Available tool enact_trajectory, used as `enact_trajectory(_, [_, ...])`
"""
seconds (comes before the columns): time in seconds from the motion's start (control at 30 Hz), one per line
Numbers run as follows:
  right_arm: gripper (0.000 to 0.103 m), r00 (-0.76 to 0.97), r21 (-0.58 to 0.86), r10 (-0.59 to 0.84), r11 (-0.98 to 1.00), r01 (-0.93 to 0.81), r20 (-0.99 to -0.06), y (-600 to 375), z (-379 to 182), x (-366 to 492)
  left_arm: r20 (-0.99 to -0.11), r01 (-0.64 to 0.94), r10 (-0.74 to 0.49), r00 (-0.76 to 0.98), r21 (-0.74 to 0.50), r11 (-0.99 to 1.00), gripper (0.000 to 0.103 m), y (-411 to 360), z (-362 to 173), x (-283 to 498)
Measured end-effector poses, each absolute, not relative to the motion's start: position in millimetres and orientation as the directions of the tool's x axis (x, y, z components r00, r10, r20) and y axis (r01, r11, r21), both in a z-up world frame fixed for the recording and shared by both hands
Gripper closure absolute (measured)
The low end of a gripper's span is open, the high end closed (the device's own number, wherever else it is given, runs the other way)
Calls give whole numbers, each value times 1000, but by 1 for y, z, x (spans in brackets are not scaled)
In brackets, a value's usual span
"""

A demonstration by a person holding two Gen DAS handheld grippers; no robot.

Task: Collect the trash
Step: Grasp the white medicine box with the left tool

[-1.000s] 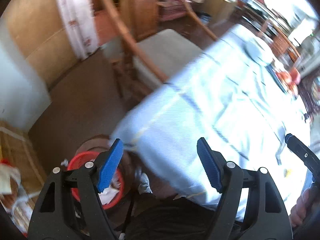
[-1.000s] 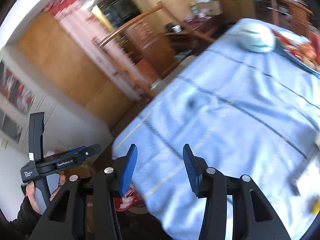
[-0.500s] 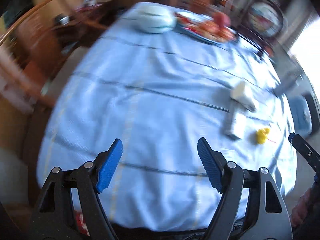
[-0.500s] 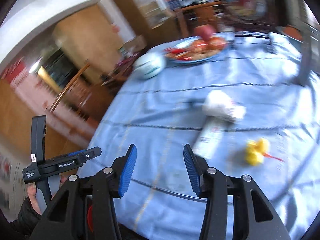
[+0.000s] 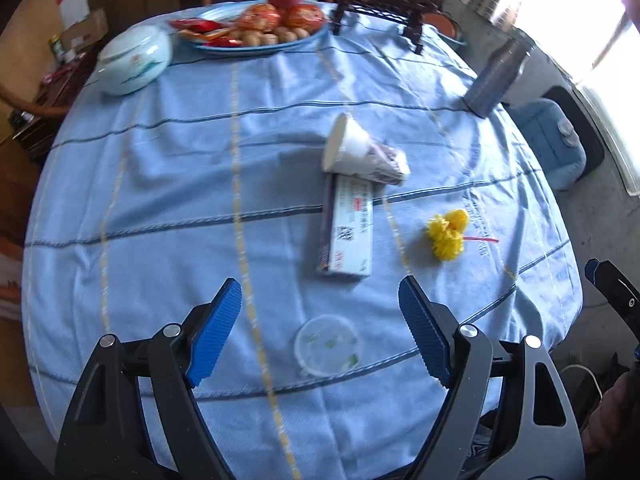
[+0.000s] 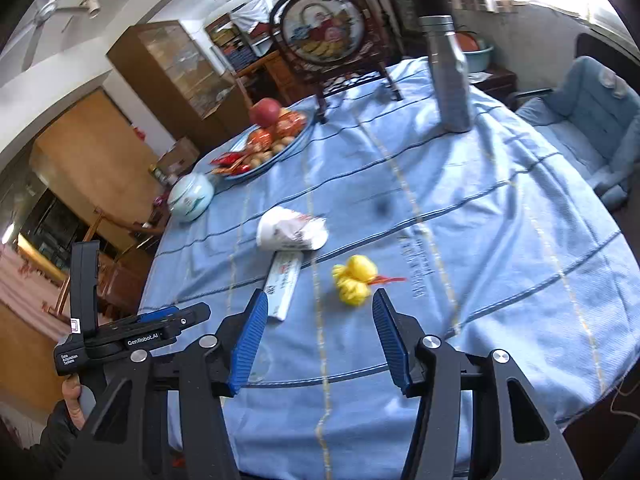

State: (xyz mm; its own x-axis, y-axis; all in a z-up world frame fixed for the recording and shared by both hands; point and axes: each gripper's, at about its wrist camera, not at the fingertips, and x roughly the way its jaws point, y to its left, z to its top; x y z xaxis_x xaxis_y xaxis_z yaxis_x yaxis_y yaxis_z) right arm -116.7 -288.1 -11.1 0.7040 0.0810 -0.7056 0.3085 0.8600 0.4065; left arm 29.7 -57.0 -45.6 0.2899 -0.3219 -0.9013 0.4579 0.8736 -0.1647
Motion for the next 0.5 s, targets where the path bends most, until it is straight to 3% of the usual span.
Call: enact_trajectory(0.5, [40,651,385,25,823,417,-759,-332,-29,-108,-935,508,-306,179,-179,843,24,-115,-88,62])
